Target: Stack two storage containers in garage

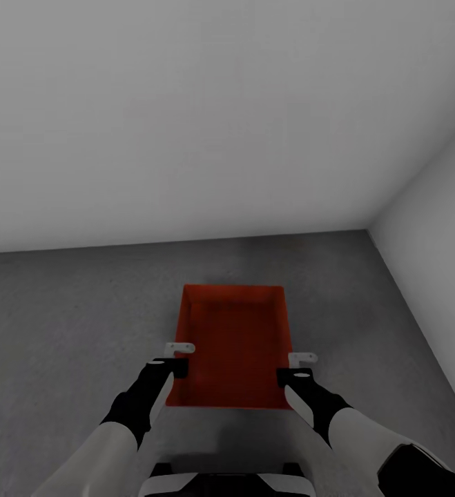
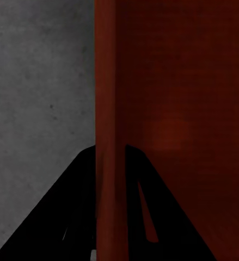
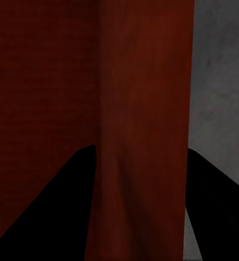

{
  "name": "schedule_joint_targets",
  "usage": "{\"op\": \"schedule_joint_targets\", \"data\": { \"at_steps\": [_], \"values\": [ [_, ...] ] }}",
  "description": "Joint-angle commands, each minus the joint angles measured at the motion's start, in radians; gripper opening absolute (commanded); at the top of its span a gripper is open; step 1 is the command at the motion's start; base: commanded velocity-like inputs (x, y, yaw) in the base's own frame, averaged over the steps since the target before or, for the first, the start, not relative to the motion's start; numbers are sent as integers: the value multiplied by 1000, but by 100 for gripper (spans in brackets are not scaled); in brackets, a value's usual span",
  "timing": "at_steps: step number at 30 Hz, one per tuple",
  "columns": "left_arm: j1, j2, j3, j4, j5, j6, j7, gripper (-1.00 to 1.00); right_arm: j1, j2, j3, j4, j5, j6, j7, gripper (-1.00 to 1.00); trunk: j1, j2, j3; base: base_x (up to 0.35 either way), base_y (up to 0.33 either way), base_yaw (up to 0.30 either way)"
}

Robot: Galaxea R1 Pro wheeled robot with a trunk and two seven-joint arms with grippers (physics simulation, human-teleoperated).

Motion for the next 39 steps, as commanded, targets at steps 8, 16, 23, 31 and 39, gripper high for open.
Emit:
{"op": "schedule_joint_targets", "data": {
  "at_steps": [8,16,23,31,39],
  "values": [
    [1,-1,-9,0,-39,11,12,-100,-1,10,-9,-14,12,10,-34,-100,0,-1,-1,-92,0,0],
    [1,-1,-9,0,-39,9,13,-100,-1,10,-9,-14,12,10,-34,-100,0,-1,-1,-3,0,0],
    [0,-1,-9,0,-39,9,14,-100,-1,11,-9,-14,12,10,-34,-100,0,-1,-3,0,0,0],
    [1,-1,-9,0,-39,9,13,-100,-1,10,-9,-14,12,10,-34,-100,0,-1,-8,0,0,0],
    [0,-1,-9,0,-39,9,11,-100,-1,10,-9,-14,12,10,-34,-100,0,-1,-8,0,0,0]
  ]
}}
